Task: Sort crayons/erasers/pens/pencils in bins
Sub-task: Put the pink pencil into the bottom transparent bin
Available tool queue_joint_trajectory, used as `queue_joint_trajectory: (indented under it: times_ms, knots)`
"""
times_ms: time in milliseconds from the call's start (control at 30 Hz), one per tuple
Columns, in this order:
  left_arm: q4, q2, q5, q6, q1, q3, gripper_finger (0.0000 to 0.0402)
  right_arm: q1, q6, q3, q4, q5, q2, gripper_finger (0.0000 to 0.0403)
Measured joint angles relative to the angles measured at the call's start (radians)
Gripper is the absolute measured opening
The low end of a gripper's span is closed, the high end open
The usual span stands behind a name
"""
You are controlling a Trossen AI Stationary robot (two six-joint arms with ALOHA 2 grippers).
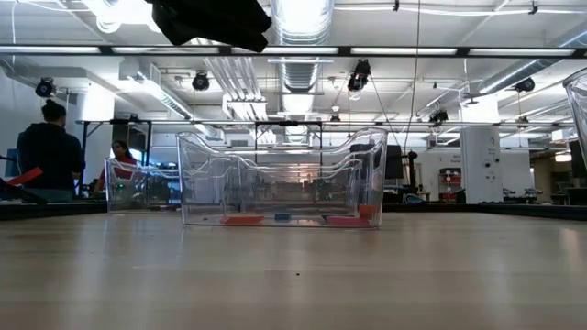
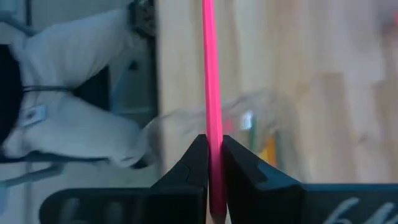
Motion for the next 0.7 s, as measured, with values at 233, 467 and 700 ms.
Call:
queue_joint_trajectory:
  times_ms: [233, 467, 700]
  knots:
    - [0.072, 0.0, 0.0, 0.027, -0.002, 0.0, 0.0137, 0.211, 0.267, -0.004, -0.128, 0.078, -0.013, 0.0019]
    - [0.086, 0.001, 0.0, 0.03, -0.006, 0.0, 0.0137, 0.31, 0.395, -0.012, -0.209, 0.08, 0.03, 0.002]
    - [0.123, 0.024, 0.003, 0.025, -0.007, -0.001, 0.0137, 0.309, 0.434, -0.016, -0.237, 0.081, 0.086, 0.0044]
